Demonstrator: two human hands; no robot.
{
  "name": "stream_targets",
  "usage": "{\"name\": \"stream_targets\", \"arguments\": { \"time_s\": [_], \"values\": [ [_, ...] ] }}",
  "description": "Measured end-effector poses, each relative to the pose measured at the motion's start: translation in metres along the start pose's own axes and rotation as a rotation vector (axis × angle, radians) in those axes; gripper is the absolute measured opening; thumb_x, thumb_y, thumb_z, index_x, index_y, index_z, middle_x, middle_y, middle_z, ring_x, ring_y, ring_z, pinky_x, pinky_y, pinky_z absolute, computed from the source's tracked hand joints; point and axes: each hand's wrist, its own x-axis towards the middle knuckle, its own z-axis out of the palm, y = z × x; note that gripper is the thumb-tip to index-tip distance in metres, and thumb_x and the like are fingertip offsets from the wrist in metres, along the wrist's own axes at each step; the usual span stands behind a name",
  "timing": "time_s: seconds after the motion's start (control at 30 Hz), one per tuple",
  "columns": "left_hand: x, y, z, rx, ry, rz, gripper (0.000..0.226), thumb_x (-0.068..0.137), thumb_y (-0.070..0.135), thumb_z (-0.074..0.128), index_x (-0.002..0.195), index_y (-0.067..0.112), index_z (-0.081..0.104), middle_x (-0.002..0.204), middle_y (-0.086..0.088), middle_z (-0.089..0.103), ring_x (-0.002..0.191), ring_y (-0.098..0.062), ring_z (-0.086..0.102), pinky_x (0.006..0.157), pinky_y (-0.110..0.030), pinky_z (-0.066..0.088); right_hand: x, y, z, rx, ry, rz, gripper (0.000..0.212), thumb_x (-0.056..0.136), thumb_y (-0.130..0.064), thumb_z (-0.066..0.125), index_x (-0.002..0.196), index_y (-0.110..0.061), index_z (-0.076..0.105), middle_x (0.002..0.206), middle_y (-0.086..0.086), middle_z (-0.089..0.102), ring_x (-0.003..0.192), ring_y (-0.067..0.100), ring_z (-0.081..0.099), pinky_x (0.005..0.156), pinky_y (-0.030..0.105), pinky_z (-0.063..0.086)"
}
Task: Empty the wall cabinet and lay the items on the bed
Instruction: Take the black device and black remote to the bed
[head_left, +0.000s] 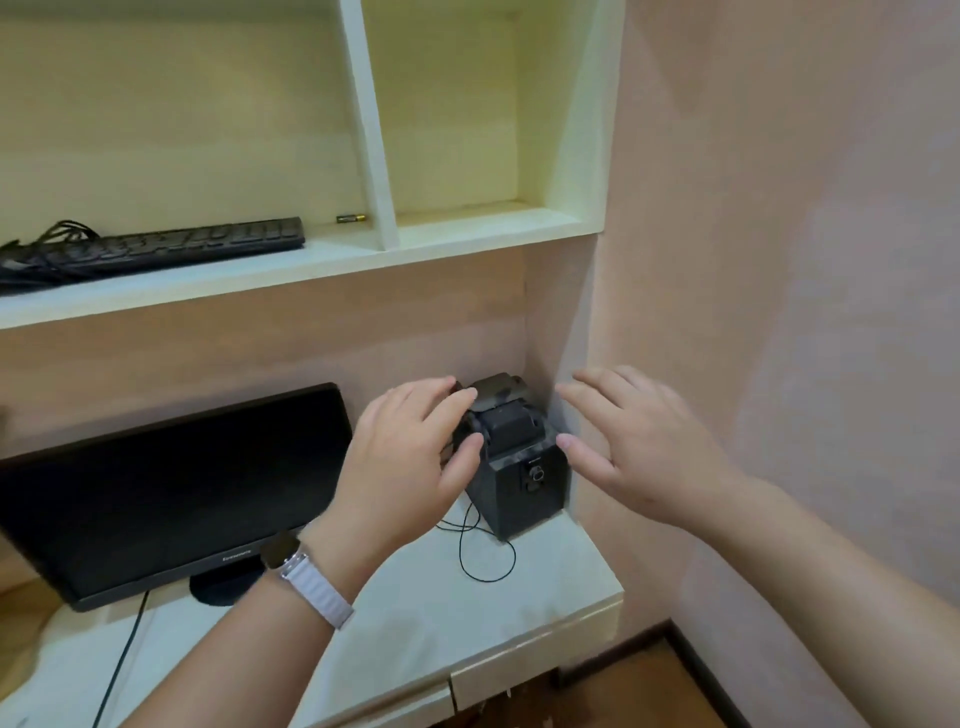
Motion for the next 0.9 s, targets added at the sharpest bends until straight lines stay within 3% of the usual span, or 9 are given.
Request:
{"name": "stream_targets", "arguments": {
  "time_s": [0.3, 0.5, 0.73, 0.9],
  "values": [
    [0.126, -0.004, 0.015, 0.139, 0.035, -0.094, 0.046, 0.09, 0.04, 0.052, 0.13, 0.018, 0.06, 0.131, -0.005, 0.059, 0.122, -0.023, 0.052, 0.098, -0.043, 0.041, 0.126, 0.091, -0.004, 0.025, 0.08, -0.172, 0.057, 0.09, -0.05, 0.039, 0.131, -0.015, 0.057, 0.134, 0.008, 0.057, 0.122, 0.029, 0.052, 0.095, 0.044, 0.045],
    [0.175, -0.013, 0.011, 0.226, 0.114, -0.129, 0.044, 0.09, 0.041, 0.053, 0.128, 0.02, 0.061, 0.128, -0.003, 0.061, 0.118, -0.022, 0.054, 0.095, -0.038, 0.041, 0.202, 0.117, -0.014, 0.053, 0.207, -0.288, 0.053, 0.088, -0.049, 0.043, 0.121, -0.012, 0.063, 0.123, 0.012, 0.063, 0.111, 0.033, 0.058, 0.085, 0.043, 0.051],
    [0.266, -0.024, -0.055, 0.262, 0.356, 0.039, 0.045, 0.091, 0.041, 0.05, 0.125, 0.014, 0.064, 0.126, -0.006, 0.062, 0.116, -0.024, 0.056, 0.093, -0.04, 0.047, 0.281, 0.115, -0.074, 0.106, 0.49, -0.356, 0.053, 0.088, -0.047, 0.044, 0.121, -0.011, 0.063, 0.126, 0.013, 0.061, 0.115, 0.032, 0.056, 0.085, 0.041, 0.05],
    [0.335, -0.036, -0.119, 0.32, 0.417, 0.177, 0.048, 0.092, 0.042, 0.05, 0.128, 0.013, 0.061, 0.126, -0.006, 0.062, 0.116, -0.023, 0.055, 0.097, -0.036, 0.044, 0.333, 0.115, -0.12, 0.091, 0.595, -0.405, 0.053, 0.088, -0.045, 0.046, 0.122, -0.008, 0.062, 0.123, 0.015, 0.06, 0.112, 0.034, 0.056, 0.086, 0.044, 0.051]
  ]
}}
